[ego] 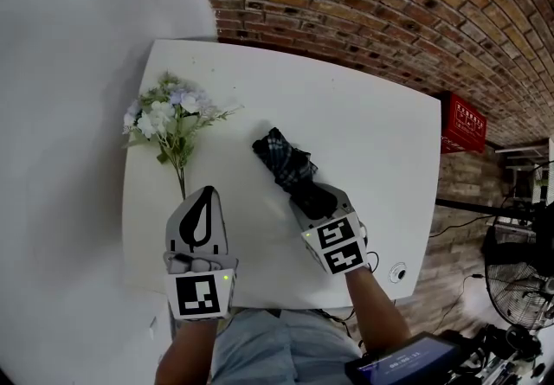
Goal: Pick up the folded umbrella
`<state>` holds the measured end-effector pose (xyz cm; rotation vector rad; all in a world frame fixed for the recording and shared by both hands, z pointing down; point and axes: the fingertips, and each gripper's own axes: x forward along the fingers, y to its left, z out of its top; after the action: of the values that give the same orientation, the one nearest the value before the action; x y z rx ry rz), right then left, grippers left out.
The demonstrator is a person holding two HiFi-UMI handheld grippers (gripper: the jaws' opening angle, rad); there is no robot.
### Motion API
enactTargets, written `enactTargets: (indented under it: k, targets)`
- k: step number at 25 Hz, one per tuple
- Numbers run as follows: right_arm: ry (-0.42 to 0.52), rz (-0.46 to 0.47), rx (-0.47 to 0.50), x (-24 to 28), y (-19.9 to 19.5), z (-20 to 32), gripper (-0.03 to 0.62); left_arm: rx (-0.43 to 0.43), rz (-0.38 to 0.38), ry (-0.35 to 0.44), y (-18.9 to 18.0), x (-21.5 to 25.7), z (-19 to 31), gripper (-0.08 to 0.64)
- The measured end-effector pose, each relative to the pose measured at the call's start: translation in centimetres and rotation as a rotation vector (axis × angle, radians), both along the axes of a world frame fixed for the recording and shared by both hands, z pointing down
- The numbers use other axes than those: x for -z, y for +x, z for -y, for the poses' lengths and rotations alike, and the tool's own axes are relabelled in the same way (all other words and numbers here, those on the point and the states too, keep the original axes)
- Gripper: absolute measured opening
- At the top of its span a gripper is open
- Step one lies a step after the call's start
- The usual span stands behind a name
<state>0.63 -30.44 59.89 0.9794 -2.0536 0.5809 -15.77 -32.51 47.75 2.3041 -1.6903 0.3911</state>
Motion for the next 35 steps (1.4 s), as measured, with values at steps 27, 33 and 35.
enactTargets:
  k: [27,33,35]
  targets:
    - [0.101,0.093,-0.045,2.8,-0.1,0.3,0.184,-0.011,0.012,0.029,0.6,1.5,-1.0,0.006]
    - [0.141,0.121,-0.058,4.6,0.2,0.5,0.184,-0.014,0.018,0.045,1.2,2.5,-1.4,0.006]
    - [0.157,0.131,-0.061,5.2,0.3,0.5,0.184,-0.014,0.021,0.051,1.4,2.8,-1.6,0.006]
